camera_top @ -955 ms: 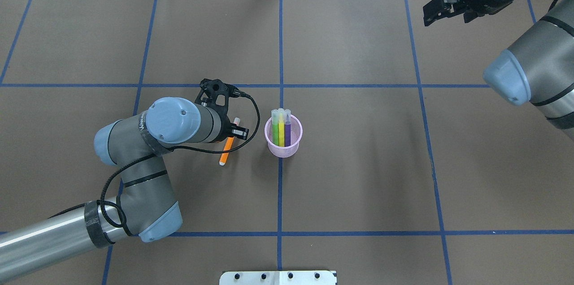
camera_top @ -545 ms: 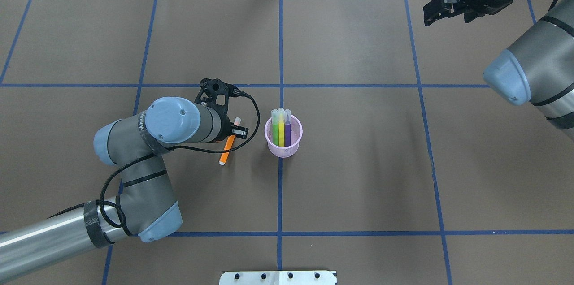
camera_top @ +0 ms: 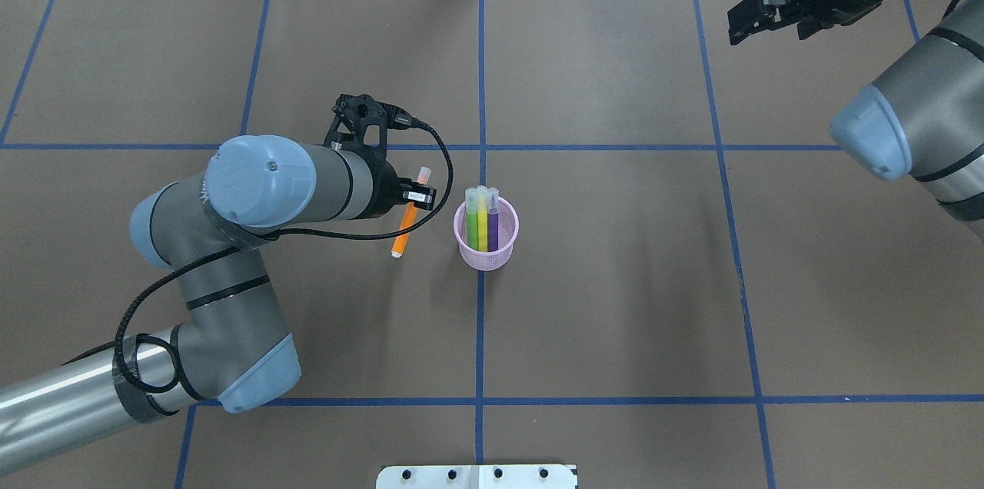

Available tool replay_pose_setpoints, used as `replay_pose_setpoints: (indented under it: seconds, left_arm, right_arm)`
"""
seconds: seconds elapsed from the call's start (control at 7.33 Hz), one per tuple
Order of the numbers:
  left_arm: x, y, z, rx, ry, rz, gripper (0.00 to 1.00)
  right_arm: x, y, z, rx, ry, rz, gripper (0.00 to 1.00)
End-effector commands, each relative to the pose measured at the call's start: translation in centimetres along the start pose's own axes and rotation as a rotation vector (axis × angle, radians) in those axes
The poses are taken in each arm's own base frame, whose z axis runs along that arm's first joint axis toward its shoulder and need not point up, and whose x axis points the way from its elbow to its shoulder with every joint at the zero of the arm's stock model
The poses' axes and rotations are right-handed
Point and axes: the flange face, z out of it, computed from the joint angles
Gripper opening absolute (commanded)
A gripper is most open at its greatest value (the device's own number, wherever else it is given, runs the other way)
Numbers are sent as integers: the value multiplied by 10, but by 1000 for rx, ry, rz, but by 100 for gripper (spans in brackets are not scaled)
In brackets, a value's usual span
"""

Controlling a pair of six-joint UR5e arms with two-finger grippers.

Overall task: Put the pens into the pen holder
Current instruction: 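Carry the orange marker over the pink cup and drop it in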

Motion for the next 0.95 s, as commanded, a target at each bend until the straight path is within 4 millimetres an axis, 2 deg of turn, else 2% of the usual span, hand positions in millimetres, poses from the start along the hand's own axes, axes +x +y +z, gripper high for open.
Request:
replay_pose_setpoints:
  seconds: [0.0,0.14,0.27,0.41,0.55,0.82]
  left_arm:
    - [15,-9,-31,194,259,27,0]
    - [8,-6,-22,304,313,22,0]
    - [7,1,-2,392,341,21,0]
    - [16,2,8,451,342,97,0]
    - [25,2,15,465,345,116,0]
    - [28,16,29,453,340,117,0]
  right_arm:
    - [2,-2,-2,5,1,4,100]
    - [2,-2,-2,5,1,4,100]
    - [2,-2,-2,5,1,4,100]
    - [3,-2,-2,6,3,4,100]
    - [3,-2,-2,6,3,4,100]
    - [2,-2,-3,7,2,3,100]
